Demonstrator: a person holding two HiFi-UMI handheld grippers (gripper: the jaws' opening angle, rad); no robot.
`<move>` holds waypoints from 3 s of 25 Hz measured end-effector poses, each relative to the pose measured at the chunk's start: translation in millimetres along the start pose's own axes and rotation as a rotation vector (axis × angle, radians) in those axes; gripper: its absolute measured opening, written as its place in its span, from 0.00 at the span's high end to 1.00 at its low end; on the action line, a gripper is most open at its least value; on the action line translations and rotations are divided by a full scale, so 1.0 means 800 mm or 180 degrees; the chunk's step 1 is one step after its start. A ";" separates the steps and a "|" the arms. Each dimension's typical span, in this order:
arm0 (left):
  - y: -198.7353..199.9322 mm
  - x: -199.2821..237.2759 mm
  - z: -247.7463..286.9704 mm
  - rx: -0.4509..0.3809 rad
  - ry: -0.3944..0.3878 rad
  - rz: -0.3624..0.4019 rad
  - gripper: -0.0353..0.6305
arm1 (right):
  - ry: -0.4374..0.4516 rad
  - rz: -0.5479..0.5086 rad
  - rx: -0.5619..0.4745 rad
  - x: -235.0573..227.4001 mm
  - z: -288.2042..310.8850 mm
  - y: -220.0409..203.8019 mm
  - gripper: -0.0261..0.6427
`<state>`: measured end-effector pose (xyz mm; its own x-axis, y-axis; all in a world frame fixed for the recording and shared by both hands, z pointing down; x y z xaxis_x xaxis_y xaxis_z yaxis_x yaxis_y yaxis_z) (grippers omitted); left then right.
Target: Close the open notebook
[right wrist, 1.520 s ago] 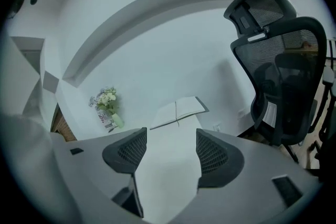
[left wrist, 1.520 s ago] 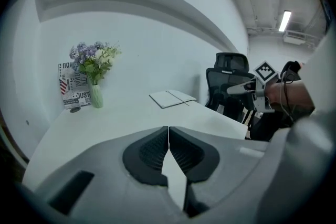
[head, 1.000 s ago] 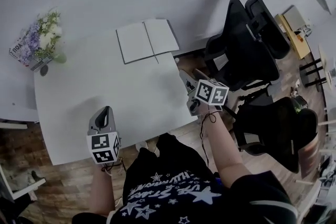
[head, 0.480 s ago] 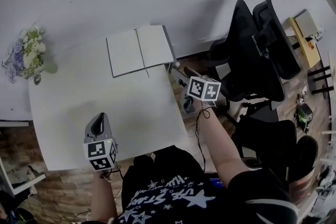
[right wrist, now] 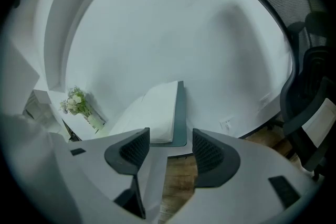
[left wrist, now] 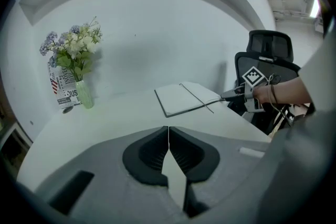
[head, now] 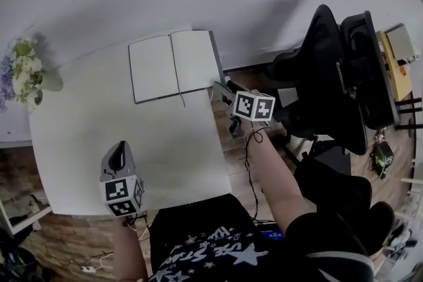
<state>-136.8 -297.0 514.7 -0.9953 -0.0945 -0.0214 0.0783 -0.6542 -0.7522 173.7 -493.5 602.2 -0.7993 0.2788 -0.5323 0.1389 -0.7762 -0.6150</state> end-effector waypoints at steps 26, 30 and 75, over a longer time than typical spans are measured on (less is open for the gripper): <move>0.016 -0.006 0.016 -0.0061 -0.0080 -0.0128 0.91 | 0.0539 0.0211 -0.0210 0.028 -0.015 0.050 0.92; 0.021 0.005 0.008 -0.0125 -0.0149 -0.0133 0.91 | 0.0443 0.0136 -0.0301 0.047 -0.026 0.057 0.92; -0.030 0.166 -0.030 -0.0196 -0.0467 -0.0122 0.91 | -0.0140 -0.2185 0.0212 0.347 0.117 -0.030 0.91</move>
<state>-271.9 -275.7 514.2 -0.9781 -0.1818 0.1012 0.0322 -0.6125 -0.7898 -106.1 -449.9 523.6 -0.7166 0.6974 -0.0103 -0.4422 -0.4657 -0.7665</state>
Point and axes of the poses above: the fingertips, and each gripper's own axes: z forward along the fingers, x to its left, y out of its top, the point moved 3 cm from there along -z, backward along the fingers, and after that the axes turned 4 degrees about x, right-handed, at the moved point
